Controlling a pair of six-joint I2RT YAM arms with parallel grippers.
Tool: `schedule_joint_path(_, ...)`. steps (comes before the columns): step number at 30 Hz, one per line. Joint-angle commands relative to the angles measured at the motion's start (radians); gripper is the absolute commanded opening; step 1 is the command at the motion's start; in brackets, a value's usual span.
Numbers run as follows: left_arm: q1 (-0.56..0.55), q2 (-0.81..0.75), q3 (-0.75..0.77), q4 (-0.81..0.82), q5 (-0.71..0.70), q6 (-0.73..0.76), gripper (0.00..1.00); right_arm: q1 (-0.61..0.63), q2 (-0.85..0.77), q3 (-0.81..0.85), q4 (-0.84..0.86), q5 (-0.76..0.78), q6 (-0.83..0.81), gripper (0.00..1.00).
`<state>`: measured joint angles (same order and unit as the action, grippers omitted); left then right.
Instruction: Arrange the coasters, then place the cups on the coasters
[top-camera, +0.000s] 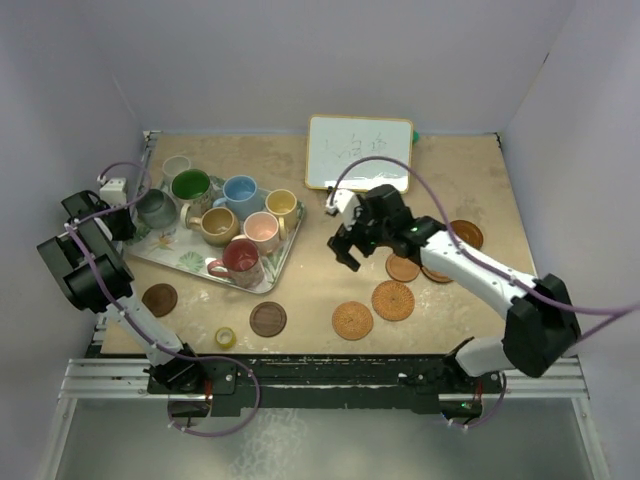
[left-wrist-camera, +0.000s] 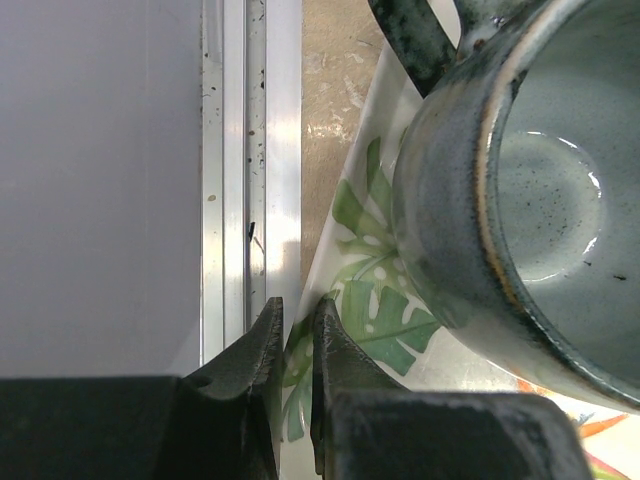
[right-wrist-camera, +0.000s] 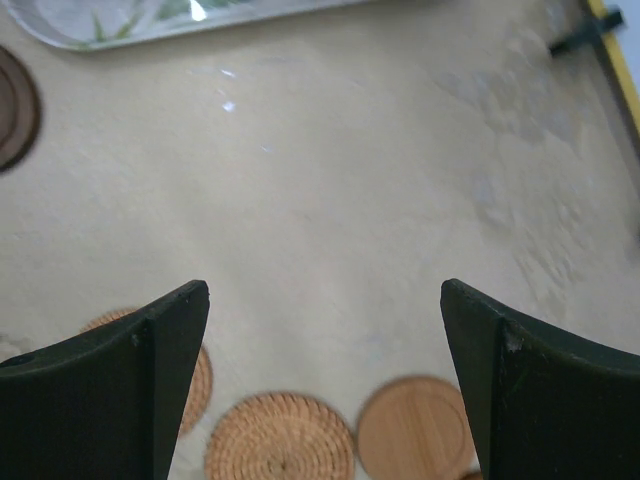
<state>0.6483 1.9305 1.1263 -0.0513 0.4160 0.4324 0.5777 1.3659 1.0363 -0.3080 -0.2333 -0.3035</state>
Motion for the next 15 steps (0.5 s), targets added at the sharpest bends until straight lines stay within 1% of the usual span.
schedule_joint_path(1, -0.040, 0.043, -0.080, -0.206, -0.002, -0.053, 0.03, 0.146, 0.088, -0.004, 0.250, -0.011, 0.002, 1.00)
schedule_joint_path(3, -0.055, 0.030, -0.090, -0.208, -0.004, -0.050, 0.03, 0.213, 0.131, -0.007, 0.321, -0.010, -0.003, 0.99)
schedule_joint_path(6, -0.065, 0.008, -0.101, -0.205, -0.006, -0.050, 0.03, 0.276, 0.203, 0.017, 0.391, -0.018, -0.007, 0.99)
schedule_joint_path(13, -0.108, -0.022, -0.105, -0.224, -0.011, -0.023, 0.03, 0.356, 0.348, 0.045, 0.518, -0.017, 0.019, 0.94)
schedule_joint_path(15, -0.108, -0.028, -0.102, -0.223, -0.017, -0.029, 0.05, 0.378, 0.384, 0.056, 0.543, 0.001, 0.032, 0.93)
